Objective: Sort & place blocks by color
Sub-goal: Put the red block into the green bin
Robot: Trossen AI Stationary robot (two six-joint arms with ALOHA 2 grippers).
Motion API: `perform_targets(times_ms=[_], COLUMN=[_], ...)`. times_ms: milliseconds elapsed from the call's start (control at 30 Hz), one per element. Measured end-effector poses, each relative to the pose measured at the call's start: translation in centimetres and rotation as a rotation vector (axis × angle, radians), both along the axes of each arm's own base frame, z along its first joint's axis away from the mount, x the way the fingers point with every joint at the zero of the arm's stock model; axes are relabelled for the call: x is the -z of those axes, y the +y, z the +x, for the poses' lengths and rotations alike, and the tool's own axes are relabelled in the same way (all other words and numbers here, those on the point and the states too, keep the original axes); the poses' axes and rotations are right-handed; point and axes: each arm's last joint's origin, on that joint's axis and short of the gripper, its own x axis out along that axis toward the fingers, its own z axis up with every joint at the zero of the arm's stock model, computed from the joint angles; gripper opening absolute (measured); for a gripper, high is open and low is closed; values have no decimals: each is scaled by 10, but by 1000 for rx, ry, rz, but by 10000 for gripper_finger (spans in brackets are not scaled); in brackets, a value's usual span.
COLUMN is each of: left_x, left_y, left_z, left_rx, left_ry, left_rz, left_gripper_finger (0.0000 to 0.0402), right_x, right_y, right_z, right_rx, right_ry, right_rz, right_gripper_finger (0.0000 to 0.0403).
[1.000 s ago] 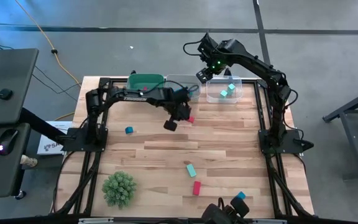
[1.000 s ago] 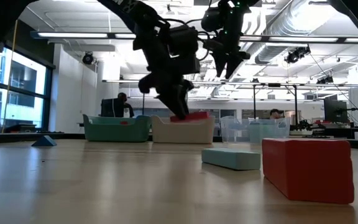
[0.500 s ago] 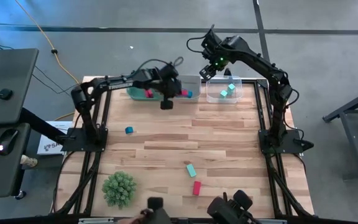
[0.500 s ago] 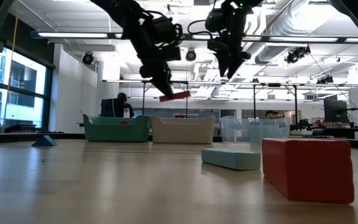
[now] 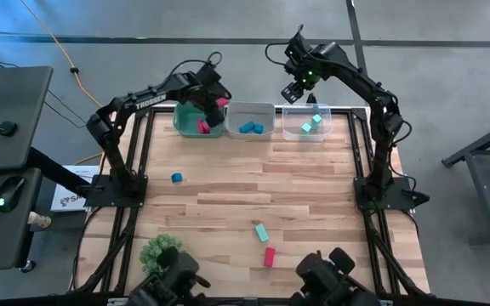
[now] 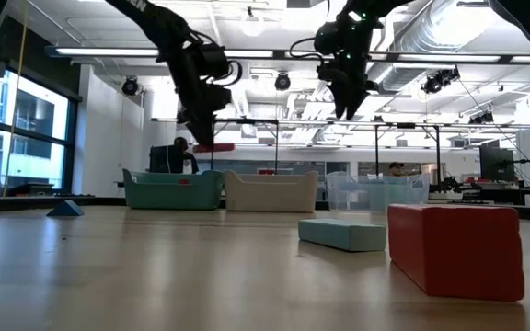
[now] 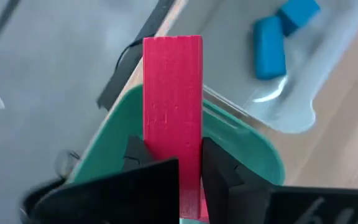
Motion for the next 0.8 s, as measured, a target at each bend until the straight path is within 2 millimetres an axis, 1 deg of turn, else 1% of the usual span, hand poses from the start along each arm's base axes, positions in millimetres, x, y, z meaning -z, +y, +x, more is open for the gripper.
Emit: perform_targets(times_ms=[67,133,267,400,667,800], left_x=[0,0,1,4,17,22], left_y=[3,6,7,4,4,5], left_z=[-4,-7,-10,-12,-10,-9], left_rx=[-100,-164,-188,-211,-297,-341], left_ry=[-33,-53,-46,-20,19,4], left_rz=[-27,-44,-52,-97,-153,-194], left_gripper_finger=[0,0,0,0,0,0], right_x=[0,-1,-2,-3,-4,-4], right_y=[-3,-6,-12,-16,-18,-17], right_z=[-2,-4,-7,-9,-6,-6], right_rx=[-3,-5,-11,-16,-52,-78], right_ry=[0,-3,-19,-30,-64,-73], right_rz=[-7,-16,-35,-58,-65,-56], right_gripper_finger=[193,193,193,193,193,193])
